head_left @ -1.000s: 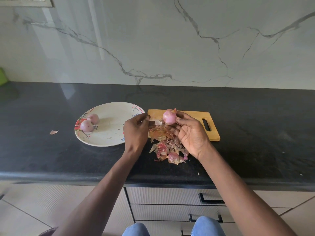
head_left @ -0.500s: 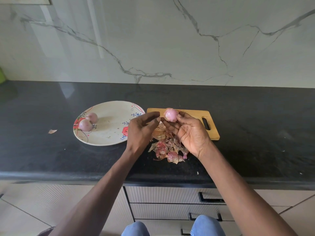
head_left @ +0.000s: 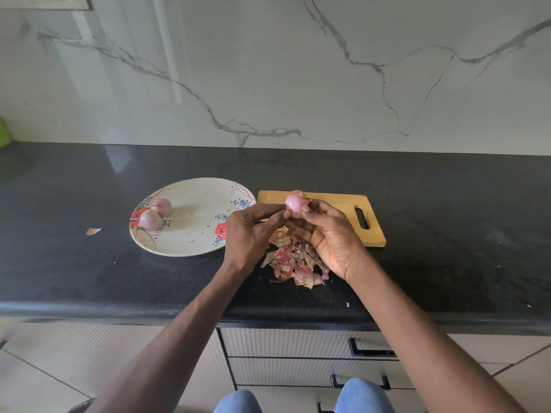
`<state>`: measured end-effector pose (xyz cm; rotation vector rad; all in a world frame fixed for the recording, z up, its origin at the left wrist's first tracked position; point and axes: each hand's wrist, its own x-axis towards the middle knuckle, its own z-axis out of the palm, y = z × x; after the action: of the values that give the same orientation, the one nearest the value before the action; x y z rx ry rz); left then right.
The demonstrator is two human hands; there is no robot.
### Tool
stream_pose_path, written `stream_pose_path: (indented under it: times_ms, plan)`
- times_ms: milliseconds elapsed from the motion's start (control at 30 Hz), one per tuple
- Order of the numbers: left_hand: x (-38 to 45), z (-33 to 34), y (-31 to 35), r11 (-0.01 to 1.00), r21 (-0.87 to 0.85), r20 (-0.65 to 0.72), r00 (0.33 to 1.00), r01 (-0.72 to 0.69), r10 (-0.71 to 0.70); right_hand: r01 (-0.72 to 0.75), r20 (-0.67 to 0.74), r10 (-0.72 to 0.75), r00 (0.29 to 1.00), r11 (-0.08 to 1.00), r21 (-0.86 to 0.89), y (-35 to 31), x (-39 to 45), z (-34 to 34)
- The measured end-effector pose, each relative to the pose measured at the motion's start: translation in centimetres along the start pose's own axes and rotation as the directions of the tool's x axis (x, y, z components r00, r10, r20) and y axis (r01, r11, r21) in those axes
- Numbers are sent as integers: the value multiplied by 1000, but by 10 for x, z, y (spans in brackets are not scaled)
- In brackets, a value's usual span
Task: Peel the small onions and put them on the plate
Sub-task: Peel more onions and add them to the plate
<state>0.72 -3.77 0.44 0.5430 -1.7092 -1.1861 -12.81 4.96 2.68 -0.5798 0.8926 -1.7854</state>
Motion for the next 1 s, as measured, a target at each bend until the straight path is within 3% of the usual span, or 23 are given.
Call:
stream_pose_path:
  times_ms: [400,567,733,833,1000]
  plan:
    - [-1,4,1,994,106,-77,997,-9,17,-13,-22,12,1000,1000,-11,2,0,2]
    - [3,4,5,972,-169,-114,976,164,-185,13,-21,-12,1000,1000,24,4,3,0]
    - [12,-2,10,733,-466,73,847,496,-526,66,-36,-68,997,996,-53,7,7,-2]
    - [13,-2,11,668,-504,129,812,548,-569,91,-28,-95,995,989,-115,8,7,-4]
    - [13,-3,11,641,-542,158,815,543,-557,117,-13,-121,993,976,-185,9,6,-3]
